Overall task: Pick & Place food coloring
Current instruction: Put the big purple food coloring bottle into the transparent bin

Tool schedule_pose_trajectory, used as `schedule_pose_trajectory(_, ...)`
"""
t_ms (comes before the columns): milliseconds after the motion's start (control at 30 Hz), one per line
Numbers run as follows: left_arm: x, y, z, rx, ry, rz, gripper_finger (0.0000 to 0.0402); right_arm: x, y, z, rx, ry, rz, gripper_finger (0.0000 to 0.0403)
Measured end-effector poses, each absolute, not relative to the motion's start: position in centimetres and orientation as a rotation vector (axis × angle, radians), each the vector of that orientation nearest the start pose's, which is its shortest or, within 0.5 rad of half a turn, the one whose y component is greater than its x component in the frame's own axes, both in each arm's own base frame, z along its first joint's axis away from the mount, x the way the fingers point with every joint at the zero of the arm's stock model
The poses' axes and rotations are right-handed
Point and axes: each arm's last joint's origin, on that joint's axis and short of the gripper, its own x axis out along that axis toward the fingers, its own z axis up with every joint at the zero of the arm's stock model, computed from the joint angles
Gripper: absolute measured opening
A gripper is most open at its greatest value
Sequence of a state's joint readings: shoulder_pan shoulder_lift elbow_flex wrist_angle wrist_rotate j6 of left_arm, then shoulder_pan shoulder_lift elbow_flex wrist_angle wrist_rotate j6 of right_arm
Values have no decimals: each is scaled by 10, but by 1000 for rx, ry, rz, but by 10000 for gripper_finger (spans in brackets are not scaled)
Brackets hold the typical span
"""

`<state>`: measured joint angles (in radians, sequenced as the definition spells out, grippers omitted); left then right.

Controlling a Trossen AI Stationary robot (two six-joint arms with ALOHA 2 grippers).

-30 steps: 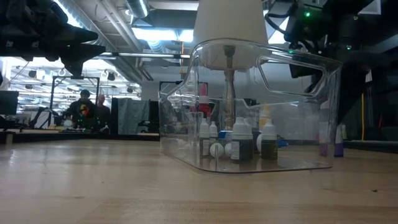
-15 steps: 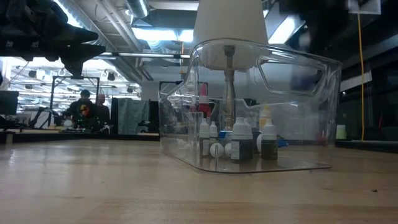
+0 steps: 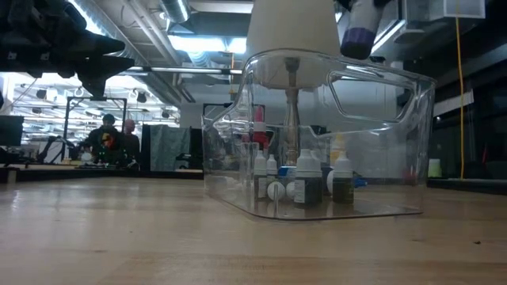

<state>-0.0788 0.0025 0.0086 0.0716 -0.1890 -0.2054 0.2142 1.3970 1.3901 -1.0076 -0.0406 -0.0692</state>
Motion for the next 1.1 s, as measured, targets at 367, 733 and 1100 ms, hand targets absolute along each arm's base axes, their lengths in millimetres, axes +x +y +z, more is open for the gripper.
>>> schedule_pose_trajectory(367, 97, -2, 173, -215, -88, 102, 182, 284, 82, 329, -224, 1042, 342, 153)
schedule_pose_trajectory(733, 97, -2, 173, -215, -88, 102, 182, 285, 85, 327, -339, 1020, 457, 153)
schedule_pose_trajectory(1100, 97, -2, 174, -216, -96, 101, 182, 300, 110, 309, -432, 994, 587, 154)
